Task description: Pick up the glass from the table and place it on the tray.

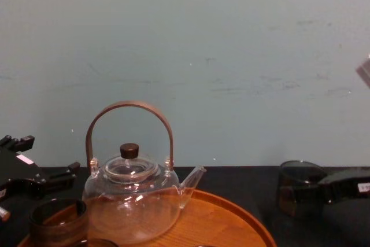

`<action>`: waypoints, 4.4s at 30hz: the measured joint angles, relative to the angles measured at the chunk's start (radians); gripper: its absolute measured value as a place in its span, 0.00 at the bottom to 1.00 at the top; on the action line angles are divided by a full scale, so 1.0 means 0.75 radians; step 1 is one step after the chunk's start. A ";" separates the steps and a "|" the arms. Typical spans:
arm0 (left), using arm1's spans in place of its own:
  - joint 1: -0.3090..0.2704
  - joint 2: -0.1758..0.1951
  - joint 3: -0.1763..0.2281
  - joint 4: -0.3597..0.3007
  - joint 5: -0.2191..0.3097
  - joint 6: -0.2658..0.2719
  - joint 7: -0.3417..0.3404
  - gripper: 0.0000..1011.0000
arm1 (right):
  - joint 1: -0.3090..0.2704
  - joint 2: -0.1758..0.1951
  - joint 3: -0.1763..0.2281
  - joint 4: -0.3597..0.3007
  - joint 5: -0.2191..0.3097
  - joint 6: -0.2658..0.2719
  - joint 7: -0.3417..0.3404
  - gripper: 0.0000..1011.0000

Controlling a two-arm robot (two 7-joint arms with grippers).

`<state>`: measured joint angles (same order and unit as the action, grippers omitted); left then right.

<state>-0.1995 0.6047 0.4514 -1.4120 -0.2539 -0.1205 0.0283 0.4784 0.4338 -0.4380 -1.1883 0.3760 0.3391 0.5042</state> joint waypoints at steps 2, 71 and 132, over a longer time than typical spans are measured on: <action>0.000 0.000 0.000 0.000 0.000 0.000 0.000 0.99 | -0.011 0.017 0.003 -0.041 0.007 0.004 0.004 0.90; 0.000 0.000 0.000 0.000 0.000 0.000 0.000 0.99 | 0.217 -0.133 -0.331 0.276 -0.035 -0.245 0.285 0.90; 0.000 0.000 0.000 0.000 0.000 0.000 0.000 0.99 | 0.213 -0.163 -0.312 0.343 -0.078 -0.250 0.285 0.99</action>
<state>-0.1995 0.6046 0.4514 -1.4120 -0.2539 -0.1206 0.0283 0.6380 0.3113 -0.6719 -0.9313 0.3176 0.1517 0.7181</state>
